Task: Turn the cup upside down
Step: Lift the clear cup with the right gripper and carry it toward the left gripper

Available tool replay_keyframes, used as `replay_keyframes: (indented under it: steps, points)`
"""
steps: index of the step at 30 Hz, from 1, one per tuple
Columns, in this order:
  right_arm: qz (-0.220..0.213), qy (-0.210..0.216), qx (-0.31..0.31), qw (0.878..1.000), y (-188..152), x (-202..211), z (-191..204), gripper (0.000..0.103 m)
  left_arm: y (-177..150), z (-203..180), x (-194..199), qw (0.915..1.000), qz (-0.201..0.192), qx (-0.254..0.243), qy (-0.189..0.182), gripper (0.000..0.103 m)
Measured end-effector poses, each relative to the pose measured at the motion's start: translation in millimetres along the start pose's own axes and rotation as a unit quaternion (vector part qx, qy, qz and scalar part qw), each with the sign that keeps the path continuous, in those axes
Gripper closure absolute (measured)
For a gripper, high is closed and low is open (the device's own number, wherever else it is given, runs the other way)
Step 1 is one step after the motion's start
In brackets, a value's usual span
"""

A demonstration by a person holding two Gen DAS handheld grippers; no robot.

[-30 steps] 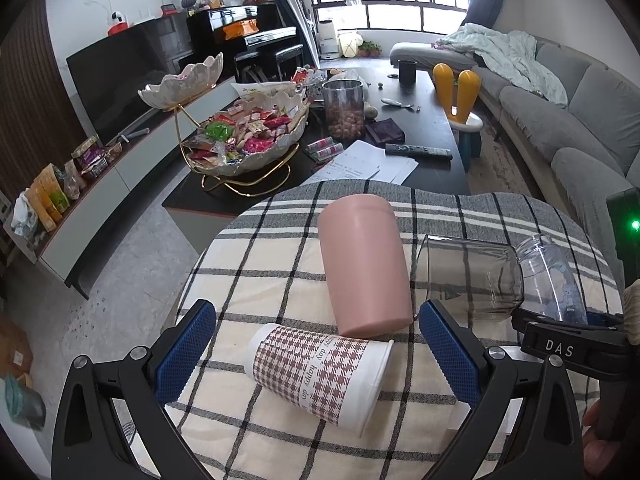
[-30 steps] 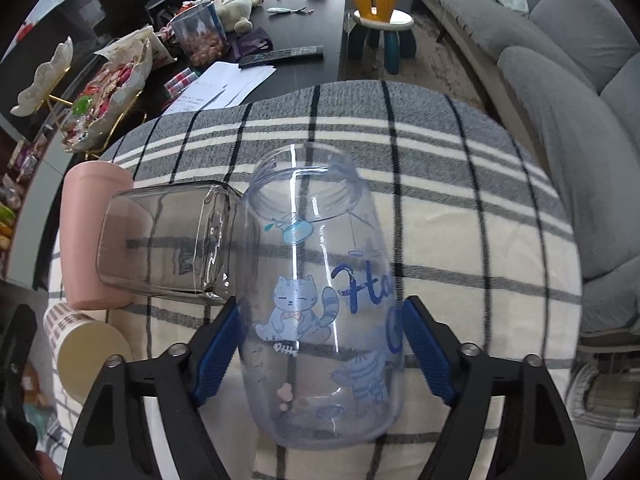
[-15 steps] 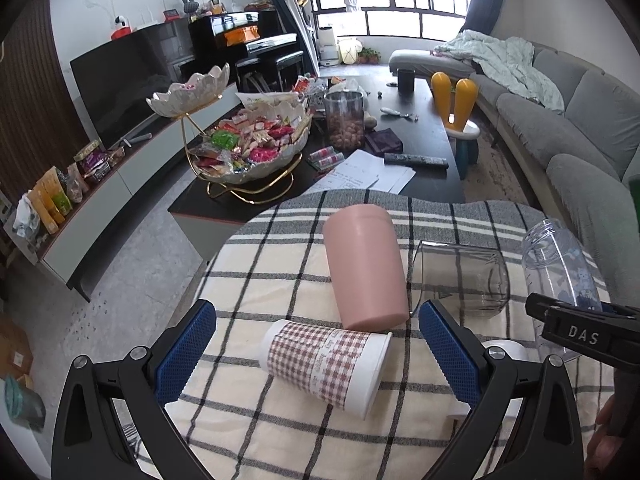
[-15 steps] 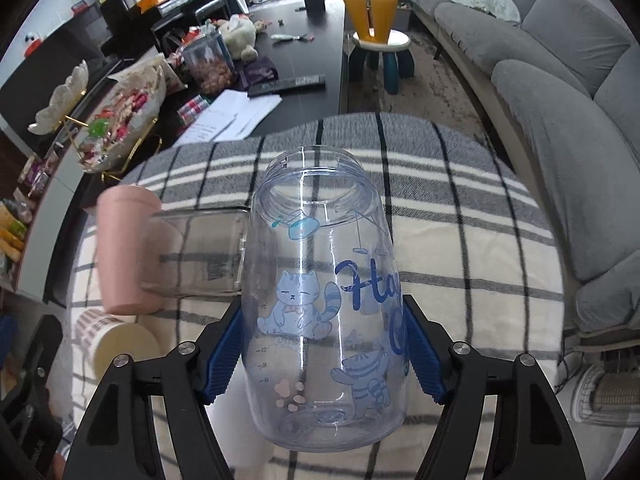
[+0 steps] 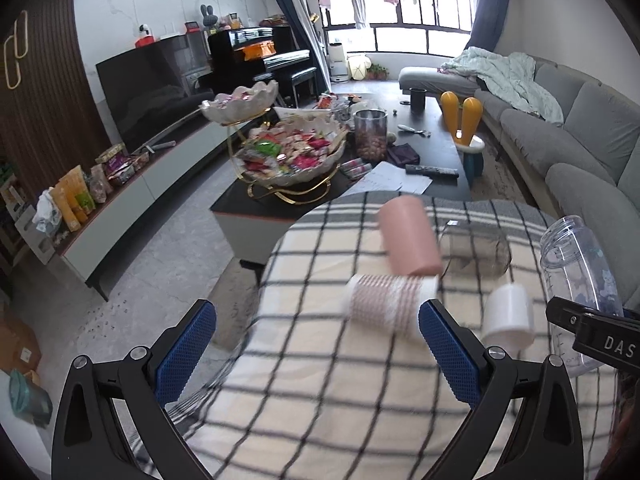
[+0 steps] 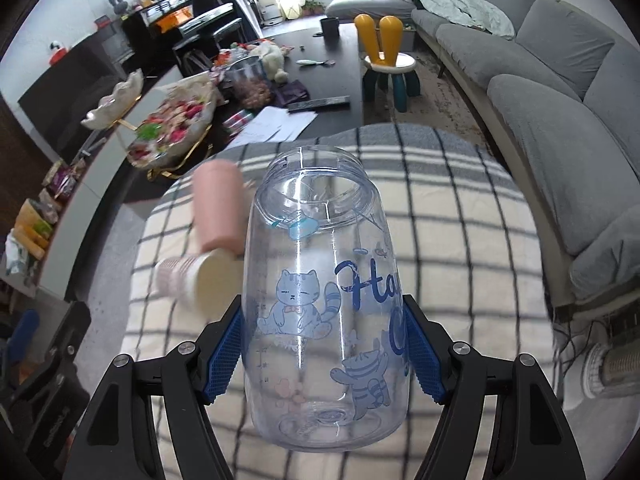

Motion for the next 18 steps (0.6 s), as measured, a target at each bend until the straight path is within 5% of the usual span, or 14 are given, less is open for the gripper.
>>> replay_keyframes:
  steps: [13,18]
  points:
    - [0.05,0.037,-0.023,0.998,-122,4,73,0.03,-67,87,52,0.9995,-0.015,-0.016,0.022,0.0]
    - [0.05,0.027,-0.009,0.998,-143,-6,95,0.03,-88,109,54,0.9996,-0.009,-0.005,0.025,0.0]
Point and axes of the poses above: each gripper's, at about its wrist camera, not at the fingertips, and x roughly against the way its jaws point, z to its left, y to its top, the point moved 4 cm from there along -x, roughly the way its jaws point, and after that the axes turned 10 degrees about -z, right-handed, at the moved point
